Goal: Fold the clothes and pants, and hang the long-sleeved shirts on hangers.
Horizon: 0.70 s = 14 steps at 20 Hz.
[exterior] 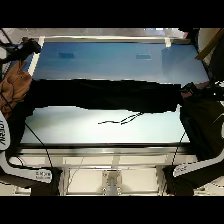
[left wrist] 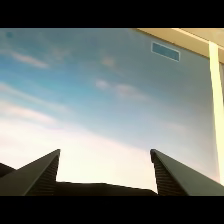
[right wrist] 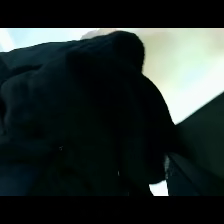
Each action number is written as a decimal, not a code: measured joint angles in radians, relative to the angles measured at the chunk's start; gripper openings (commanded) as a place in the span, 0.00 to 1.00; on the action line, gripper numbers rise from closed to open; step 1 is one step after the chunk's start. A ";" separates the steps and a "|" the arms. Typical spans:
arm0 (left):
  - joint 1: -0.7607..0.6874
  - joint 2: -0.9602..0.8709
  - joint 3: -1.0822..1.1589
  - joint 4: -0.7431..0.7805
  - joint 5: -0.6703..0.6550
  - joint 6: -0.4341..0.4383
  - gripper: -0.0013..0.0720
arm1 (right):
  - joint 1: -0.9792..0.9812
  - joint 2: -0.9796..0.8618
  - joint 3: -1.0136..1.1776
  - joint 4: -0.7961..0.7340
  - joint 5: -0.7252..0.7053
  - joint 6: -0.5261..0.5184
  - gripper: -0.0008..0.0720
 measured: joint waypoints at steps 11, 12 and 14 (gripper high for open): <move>-0.098 0.005 0.000 -0.001 -0.027 0.011 0.90 | 0.050 -0.230 0.171 0.027 0.182 -0.121 0.65; -0.100 0.005 0.000 -0.001 -0.032 0.011 0.90 | 0.061 -0.234 0.172 0.027 0.185 -0.137 0.47; -0.101 0.005 0.000 0.000 -0.040 0.011 0.86 | 0.082 -0.238 0.175 0.050 0.191 -0.159 0.06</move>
